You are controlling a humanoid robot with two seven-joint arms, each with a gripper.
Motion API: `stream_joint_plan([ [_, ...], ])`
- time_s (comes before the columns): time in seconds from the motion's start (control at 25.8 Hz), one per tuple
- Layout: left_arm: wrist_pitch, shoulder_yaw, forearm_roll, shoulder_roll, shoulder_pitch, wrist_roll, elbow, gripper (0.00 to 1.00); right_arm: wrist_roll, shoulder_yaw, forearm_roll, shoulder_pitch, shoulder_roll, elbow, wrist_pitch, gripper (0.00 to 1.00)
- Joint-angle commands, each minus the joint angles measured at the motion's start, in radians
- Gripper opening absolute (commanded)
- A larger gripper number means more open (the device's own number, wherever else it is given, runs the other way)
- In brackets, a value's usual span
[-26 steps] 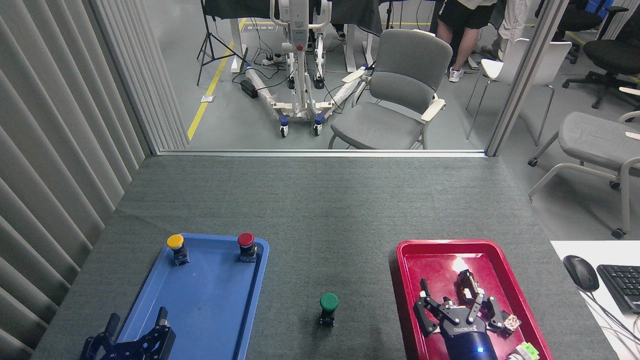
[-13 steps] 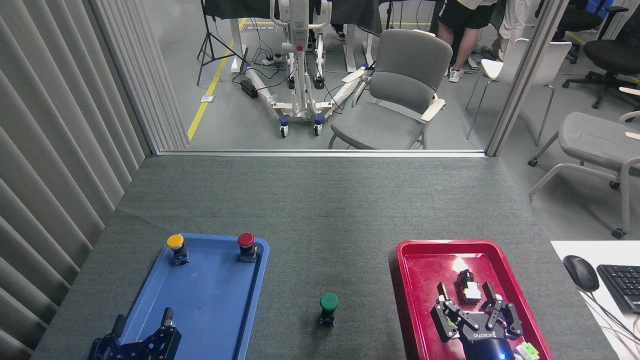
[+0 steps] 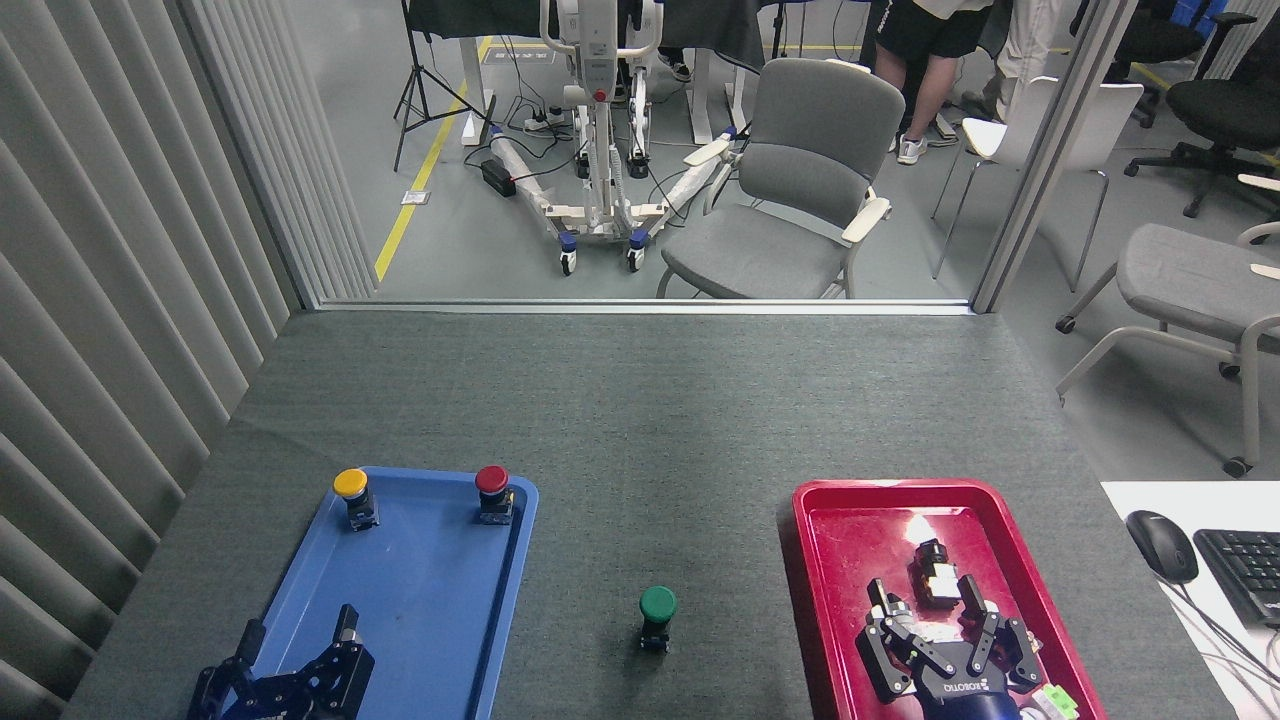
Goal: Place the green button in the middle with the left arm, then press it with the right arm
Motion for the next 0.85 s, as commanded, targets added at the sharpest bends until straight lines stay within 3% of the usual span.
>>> stream_joint_plan([
  [0.0, 0.0, 0.0, 0.0, -0.001, -0.01, -0.001, 0.001, 0.99, 0.0, 0.001, 0.001, 0.001, 0.005, -0.001, -0.001, 1.0],
  [0.23, 0.0, 0.0, 0.0, 0.003, -0.016, -0.001, 0.023, 0.99, 0.002, 0.003, 0.004, 0.003, 0.005, 0.004, 0.002, 1.0],
  [0.39, -0.001, -0.001, -0.003, 0.007, -0.013, -0.003, 0.06, 0.99, 0.033, 0.003, 0.043, 0.003, 0.006, 0.004, 0.012, 1.0],
  [0.54, -0.001, 0.0, 0.0, 0.007, -0.007, -0.004, -0.012, 0.99, 0.08, 0.001, 0.069, -0.005, 0.006, 0.005, 0.027, 1.0],
  [0.82, -0.012, 0.0, 0.0, 0.01, -0.016, -0.003, -0.005, 0.99, 0.077, 0.004, 0.07, -0.014, 0.061, 0.002, 0.021, 1.0],
])
